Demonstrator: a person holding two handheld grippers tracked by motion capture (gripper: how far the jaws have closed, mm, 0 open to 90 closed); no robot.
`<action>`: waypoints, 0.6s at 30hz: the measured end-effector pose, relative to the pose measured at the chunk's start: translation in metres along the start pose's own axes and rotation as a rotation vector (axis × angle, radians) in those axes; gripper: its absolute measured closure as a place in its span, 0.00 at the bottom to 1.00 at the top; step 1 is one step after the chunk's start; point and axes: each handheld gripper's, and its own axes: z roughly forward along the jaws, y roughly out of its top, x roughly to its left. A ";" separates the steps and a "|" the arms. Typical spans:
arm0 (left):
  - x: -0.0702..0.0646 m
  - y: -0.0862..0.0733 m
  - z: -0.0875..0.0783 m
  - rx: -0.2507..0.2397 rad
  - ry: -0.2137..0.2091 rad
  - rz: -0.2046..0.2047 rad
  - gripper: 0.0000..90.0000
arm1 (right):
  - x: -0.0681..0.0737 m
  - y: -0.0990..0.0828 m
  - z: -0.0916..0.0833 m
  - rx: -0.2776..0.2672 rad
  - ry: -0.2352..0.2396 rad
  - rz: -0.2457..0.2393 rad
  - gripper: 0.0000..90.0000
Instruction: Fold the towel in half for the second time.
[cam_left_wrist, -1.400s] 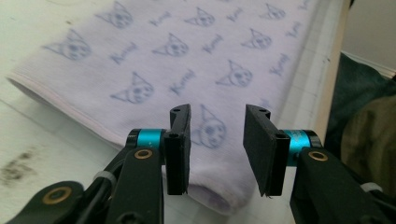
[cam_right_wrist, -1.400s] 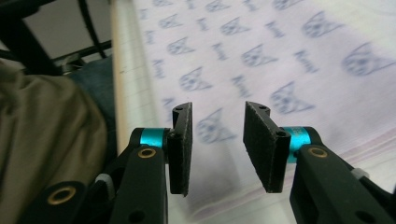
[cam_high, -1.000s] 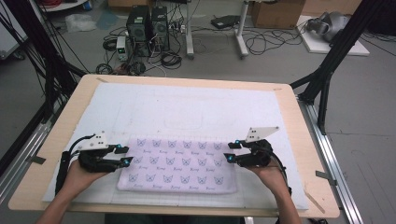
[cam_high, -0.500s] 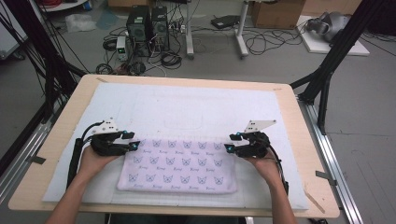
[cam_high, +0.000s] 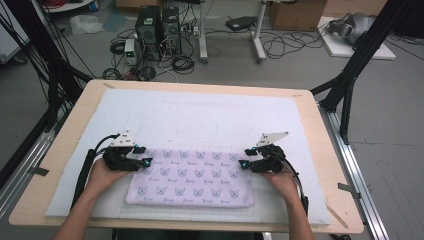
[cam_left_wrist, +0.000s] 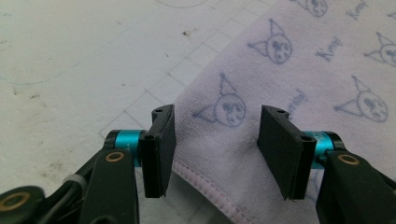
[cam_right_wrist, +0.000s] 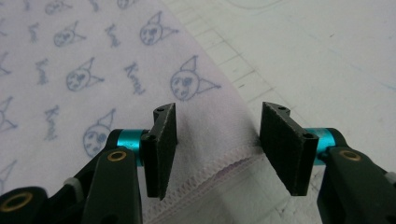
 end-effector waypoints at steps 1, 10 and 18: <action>0.000 0.000 0.000 -0.001 -0.003 -0.003 0.51 | 0.002 0.000 0.002 0.020 -0.006 -0.011 0.51; 0.006 -0.007 -0.007 -0.035 0.052 -0.045 0.45 | 0.005 0.001 0.003 0.029 -0.026 -0.028 0.49; 0.011 -0.008 -0.001 -0.033 0.064 -0.061 0.46 | -0.001 -0.002 0.003 0.024 -0.038 0.001 0.46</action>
